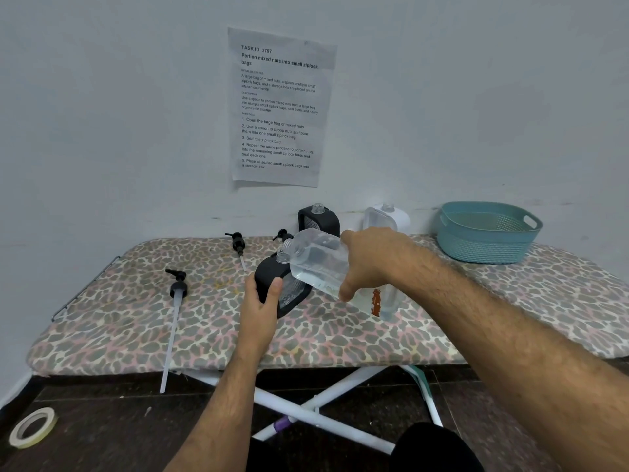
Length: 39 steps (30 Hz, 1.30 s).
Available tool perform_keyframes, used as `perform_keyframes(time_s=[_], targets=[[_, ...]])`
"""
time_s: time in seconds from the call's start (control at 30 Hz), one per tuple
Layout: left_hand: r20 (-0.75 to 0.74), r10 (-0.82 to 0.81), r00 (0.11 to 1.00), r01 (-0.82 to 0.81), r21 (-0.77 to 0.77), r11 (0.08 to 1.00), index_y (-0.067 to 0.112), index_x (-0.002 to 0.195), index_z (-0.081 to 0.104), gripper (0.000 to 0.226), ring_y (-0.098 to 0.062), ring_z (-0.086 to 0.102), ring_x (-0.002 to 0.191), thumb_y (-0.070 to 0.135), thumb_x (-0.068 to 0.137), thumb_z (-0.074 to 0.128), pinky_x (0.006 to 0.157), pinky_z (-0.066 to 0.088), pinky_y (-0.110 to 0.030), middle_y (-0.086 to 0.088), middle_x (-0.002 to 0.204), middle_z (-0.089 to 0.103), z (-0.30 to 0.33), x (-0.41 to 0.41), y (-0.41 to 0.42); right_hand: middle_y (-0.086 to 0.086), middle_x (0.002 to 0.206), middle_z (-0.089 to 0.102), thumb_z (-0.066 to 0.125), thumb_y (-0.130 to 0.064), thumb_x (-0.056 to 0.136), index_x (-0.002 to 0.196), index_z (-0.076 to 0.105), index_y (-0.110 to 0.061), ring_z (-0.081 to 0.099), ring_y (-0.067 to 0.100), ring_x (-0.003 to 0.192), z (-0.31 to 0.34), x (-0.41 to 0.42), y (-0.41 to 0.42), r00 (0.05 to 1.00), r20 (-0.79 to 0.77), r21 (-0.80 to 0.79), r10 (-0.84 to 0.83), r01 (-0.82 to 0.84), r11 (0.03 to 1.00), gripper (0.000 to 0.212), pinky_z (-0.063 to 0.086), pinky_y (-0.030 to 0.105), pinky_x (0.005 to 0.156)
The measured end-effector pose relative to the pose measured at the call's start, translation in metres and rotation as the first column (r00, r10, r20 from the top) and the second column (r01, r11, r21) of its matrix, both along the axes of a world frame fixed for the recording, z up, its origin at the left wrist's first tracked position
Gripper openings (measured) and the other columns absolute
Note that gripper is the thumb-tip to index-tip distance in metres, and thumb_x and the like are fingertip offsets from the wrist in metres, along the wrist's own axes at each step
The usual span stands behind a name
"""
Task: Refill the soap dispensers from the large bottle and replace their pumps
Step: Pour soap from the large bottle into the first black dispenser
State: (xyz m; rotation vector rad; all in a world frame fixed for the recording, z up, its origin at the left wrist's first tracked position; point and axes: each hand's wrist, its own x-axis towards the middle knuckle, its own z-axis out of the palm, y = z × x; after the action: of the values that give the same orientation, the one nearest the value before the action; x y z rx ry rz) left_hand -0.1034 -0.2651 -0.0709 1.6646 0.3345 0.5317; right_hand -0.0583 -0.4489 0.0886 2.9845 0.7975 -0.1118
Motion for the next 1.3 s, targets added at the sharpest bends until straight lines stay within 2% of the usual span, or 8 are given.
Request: perform_keyframes(time_s=[0.17, 0.37, 0.5, 0.83, 0.93, 1.03, 1.2, 1.3], targets=[[0.002, -0.006, 1.0, 0.006, -0.004, 1.0, 0.028, 0.131, 0.045, 0.061, -0.019, 0.059, 0.117, 0.063, 0.082, 0.053, 0.101, 0.048, -0.051, 0.003, 0.126, 0.059, -0.002, 0.001, 0.001, -0.007, 0.096, 0.052, 0.081, -0.057, 0.066, 0.137, 0.042, -0.023, 0.051, 0.015, 0.088, -0.001, 0.0, -0.001, 1.0, 0.0, 0.01, 0.001, -0.001, 1.0, 0.088, 0.053, 0.035, 0.074], [0.01, -0.009, 1.0, 0.009, 0.002, 1.0, 0.021, 0.132, 0.045, 0.057, -0.019, 0.059, 0.114, 0.055, 0.087, 0.052, 0.1, 0.049, -0.05, 0.001, 0.123, 0.059, 0.0, 0.001, 0.0, -0.007, 0.097, 0.052, 0.081, -0.058, 0.065, 0.136, 0.042, -0.023, 0.051, 0.015, 0.088, -0.002, 0.002, 0.0, 1.0, 0.005, 0.01, 0.005, -0.005, 1.0, 0.089, 0.054, 0.036, 0.076], [0.013, -0.009, 1.0, 0.009, -0.003, 1.0, 0.024, 0.131, 0.044, 0.051, -0.016, 0.059, 0.114, 0.051, 0.089, 0.051, 0.101, 0.049, -0.047, 0.004, 0.123, 0.059, 0.001, 0.001, 0.0, -0.007, 0.096, 0.053, 0.081, -0.058, 0.065, 0.136, 0.042, -0.023, 0.052, 0.015, 0.088, -0.002, 0.002, -0.001, 1.0, 0.003, 0.013, 0.001, -0.001, 1.0, 0.089, 0.054, 0.035, 0.075], [0.01, 0.001, 1.0, -0.001, -0.009, 1.0, 0.021, 0.134, 0.044, 0.072, -0.021, 0.059, 0.116, 0.069, 0.08, 0.054, 0.101, 0.048, -0.053, -0.001, 0.126, 0.059, -0.002, 0.001, 0.001, -0.007, 0.097, 0.054, 0.081, -0.058, 0.064, 0.137, 0.041, -0.023, 0.053, 0.016, 0.088, -0.005, 0.003, -0.001, 1.0, 0.002, 0.029, -0.003, 0.003, 1.0, 0.09, 0.052, 0.034, 0.072], [0.016, -0.002, 1.0, 0.002, -0.009, 1.0, 0.025, 0.131, 0.046, 0.06, -0.019, 0.06, 0.115, 0.061, 0.083, 0.054, 0.1, 0.049, -0.052, 0.002, 0.124, 0.06, -0.002, 0.001, 0.001, -0.008, 0.095, 0.052, 0.081, -0.058, 0.065, 0.137, 0.041, -0.023, 0.052, 0.016, 0.088, -0.009, 0.003, -0.004, 1.0, 0.005, 0.058, -0.003, 0.003, 0.998, 0.09, 0.047, 0.032, 0.068], [0.019, -0.004, 1.0, 0.004, -0.011, 1.0, 0.024, 0.132, 0.046, 0.06, -0.019, 0.06, 0.115, 0.061, 0.085, 0.055, 0.1, 0.049, -0.052, 0.002, 0.124, 0.06, -0.001, 0.001, 0.001, -0.012, 0.081, 0.045, 0.082, -0.057, 0.065, 0.135, 0.041, -0.023, 0.051, 0.016, 0.086, -0.016, 0.003, -0.008, 1.0, 0.013, 0.098, 0.0, -0.002, 0.995, 0.088, 0.043, 0.031, 0.065], [0.011, 0.003, 1.0, -0.003, -0.012, 1.0, 0.022, 0.137, 0.043, 0.082, -0.019, 0.058, 0.119, 0.076, 0.077, 0.056, 0.102, 0.047, -0.051, 0.0, 0.129, 0.057, -0.003, 0.002, 0.002, -0.009, 0.085, 0.05, 0.083, -0.056, 0.062, 0.135, 0.04, -0.024, 0.052, 0.015, 0.08, -0.036, 0.006, -0.014, 1.0, 0.012, 0.176, -0.011, 0.009, 0.984, 0.091, 0.05, 0.032, 0.067], [0.019, 0.001, 1.0, -0.001, -0.002, 1.0, 0.025, 0.132, 0.045, 0.063, -0.017, 0.058, 0.116, 0.063, 0.083, 0.055, 0.103, 0.048, -0.049, 0.005, 0.125, 0.058, -0.001, 0.002, 0.001, -0.011, 0.081, 0.052, 0.083, -0.056, 0.061, 0.134, 0.04, -0.024, 0.054, 0.015, 0.081, -0.047, 0.007, -0.016, 1.0, 0.02, 0.23, -0.014, 0.009, 0.973, 0.09, 0.05, 0.032, 0.067]])
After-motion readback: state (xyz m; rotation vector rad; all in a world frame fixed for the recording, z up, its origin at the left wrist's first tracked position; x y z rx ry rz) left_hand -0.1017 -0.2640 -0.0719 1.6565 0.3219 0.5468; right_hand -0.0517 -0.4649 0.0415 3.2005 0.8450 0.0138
